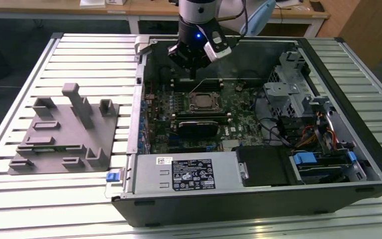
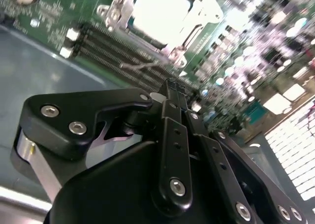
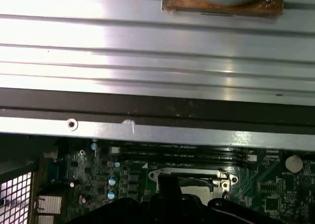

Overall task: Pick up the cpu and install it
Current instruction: 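Install the first cpu locking lever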

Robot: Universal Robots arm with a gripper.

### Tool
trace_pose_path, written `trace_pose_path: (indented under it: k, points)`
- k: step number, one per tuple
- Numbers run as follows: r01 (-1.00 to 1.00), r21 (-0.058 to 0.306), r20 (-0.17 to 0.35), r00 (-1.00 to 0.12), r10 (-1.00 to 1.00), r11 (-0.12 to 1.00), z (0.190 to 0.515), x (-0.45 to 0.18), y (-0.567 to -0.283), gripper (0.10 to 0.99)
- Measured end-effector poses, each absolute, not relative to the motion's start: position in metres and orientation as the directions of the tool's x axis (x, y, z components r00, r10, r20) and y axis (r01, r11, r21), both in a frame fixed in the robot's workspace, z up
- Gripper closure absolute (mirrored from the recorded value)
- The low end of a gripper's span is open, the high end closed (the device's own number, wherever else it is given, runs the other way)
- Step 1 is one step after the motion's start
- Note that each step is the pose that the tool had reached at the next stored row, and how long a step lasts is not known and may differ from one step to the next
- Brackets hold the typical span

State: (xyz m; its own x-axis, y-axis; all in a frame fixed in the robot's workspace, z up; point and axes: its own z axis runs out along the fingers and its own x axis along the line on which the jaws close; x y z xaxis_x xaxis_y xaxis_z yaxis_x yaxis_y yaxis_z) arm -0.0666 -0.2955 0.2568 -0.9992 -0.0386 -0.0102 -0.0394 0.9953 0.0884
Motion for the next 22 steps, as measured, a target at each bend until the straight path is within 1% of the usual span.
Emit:
trace_pose_path:
  k: [2,22]
  points:
    - [-0.039,0.096,-0.011,-0.999,-0.039,0.995,0.2563,-0.0666,-0.2961,0.980]
    - [-0.039,0.096,-0.011,-0.999,-0.039,0.995,0.2501,-0.0608,-0.2965,0.980]
